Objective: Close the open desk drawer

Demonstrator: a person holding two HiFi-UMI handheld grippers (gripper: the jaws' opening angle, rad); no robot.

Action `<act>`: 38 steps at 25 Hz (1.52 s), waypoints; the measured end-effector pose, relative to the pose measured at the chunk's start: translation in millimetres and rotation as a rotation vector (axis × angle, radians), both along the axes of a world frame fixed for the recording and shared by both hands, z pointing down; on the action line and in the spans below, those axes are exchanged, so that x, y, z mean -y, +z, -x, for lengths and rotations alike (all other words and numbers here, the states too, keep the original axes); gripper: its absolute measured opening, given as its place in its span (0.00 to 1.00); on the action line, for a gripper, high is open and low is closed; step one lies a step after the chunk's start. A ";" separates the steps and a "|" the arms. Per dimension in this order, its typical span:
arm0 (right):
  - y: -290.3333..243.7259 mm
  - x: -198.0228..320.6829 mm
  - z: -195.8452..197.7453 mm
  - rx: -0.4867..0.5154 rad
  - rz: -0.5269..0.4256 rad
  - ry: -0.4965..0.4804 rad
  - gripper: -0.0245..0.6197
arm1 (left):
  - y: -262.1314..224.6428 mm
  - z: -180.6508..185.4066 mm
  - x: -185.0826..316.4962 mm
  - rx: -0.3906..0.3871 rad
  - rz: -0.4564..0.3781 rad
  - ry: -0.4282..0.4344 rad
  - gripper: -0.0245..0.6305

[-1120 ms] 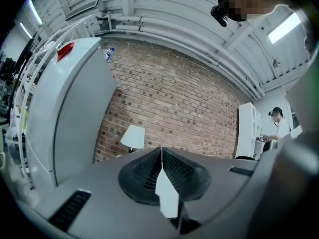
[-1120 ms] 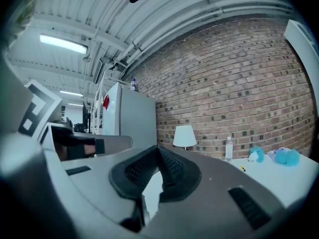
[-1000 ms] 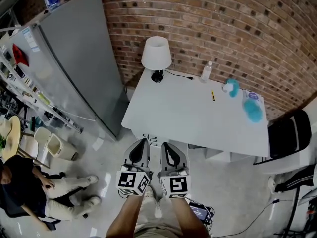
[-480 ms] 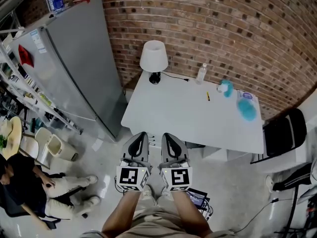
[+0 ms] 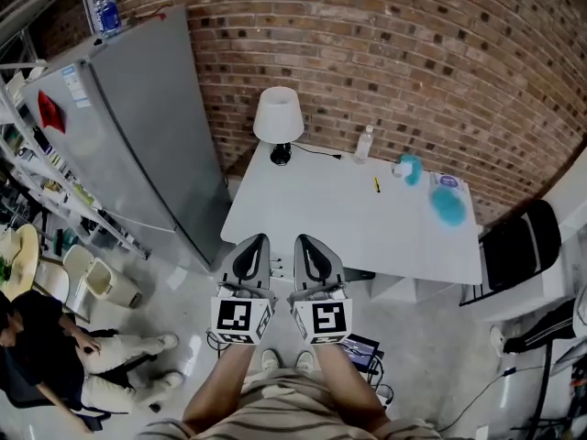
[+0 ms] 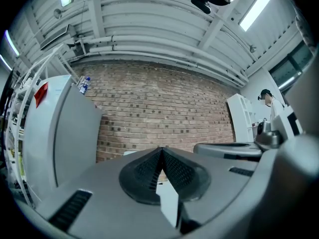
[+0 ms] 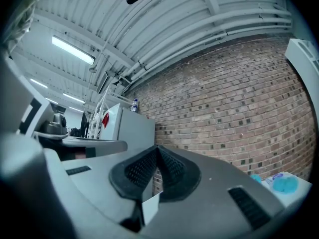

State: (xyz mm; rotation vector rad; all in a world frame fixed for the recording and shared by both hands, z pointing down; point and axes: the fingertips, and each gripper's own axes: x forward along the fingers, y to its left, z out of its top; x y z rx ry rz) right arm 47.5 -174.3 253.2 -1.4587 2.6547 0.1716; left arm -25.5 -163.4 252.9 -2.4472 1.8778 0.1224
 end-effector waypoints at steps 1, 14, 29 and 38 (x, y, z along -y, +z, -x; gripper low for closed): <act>-2.9 0.5 -0.2 0.000 -0.006 0.001 0.04 | -3.9 -0.5 0.4 0.004 -0.007 0.000 0.05; -12.5 5.9 -6.3 -0.002 -0.017 -0.014 0.04 | -13.0 -9.0 4.7 0.002 -0.024 -0.007 0.05; -12.8 9.3 -14.6 -0.007 -0.013 -0.001 0.04 | -15.7 -24.8 7.4 0.016 -0.026 0.026 0.05; -17.4 12.0 -12.3 -0.009 -0.030 -0.017 0.04 | -20.0 -20.3 9.3 0.014 -0.038 0.003 0.05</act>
